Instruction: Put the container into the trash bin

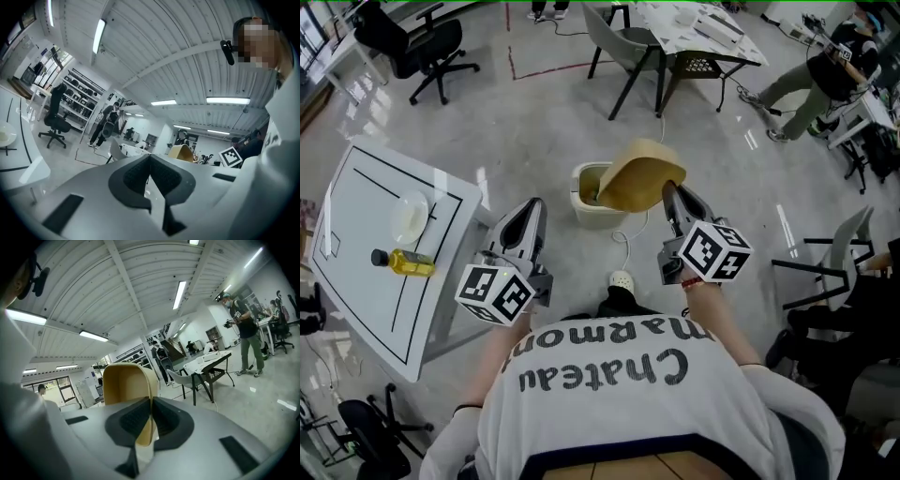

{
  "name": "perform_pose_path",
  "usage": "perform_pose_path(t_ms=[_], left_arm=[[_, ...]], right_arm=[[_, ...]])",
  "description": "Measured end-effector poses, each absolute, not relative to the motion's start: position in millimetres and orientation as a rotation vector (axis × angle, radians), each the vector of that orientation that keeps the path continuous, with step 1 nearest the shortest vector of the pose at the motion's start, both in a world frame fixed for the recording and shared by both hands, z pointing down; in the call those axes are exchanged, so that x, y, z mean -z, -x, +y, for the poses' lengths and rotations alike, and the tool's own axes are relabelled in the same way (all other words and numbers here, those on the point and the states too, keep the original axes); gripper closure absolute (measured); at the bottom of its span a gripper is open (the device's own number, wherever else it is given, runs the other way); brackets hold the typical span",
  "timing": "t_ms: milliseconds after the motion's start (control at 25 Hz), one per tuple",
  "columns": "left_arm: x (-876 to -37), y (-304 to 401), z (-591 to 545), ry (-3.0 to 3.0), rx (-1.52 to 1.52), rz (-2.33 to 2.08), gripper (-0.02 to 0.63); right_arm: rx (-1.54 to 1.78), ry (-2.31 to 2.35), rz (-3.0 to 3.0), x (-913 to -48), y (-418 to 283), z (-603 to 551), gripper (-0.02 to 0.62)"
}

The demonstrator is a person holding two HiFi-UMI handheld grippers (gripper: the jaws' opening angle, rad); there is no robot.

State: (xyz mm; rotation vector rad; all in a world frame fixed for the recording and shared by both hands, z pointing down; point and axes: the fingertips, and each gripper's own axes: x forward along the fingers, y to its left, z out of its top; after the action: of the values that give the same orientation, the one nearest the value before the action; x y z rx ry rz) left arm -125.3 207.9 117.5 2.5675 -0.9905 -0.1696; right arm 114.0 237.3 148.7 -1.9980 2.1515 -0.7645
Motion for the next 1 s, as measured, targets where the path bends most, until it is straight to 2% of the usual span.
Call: perform_pose_path(t_ms=[400, 1000], left_arm=[[-114, 79, 159, -2.522, 0.166, -1.163, 0.583], [-118, 24, 136, -2.528, 0.161, -1.316, 0.583]], right_arm=[[0.737, 1.897, 2.253, -135, -168, 168, 0.557], [0.785, 1.789, 2.342, -156, -220, 121, 0.557]])
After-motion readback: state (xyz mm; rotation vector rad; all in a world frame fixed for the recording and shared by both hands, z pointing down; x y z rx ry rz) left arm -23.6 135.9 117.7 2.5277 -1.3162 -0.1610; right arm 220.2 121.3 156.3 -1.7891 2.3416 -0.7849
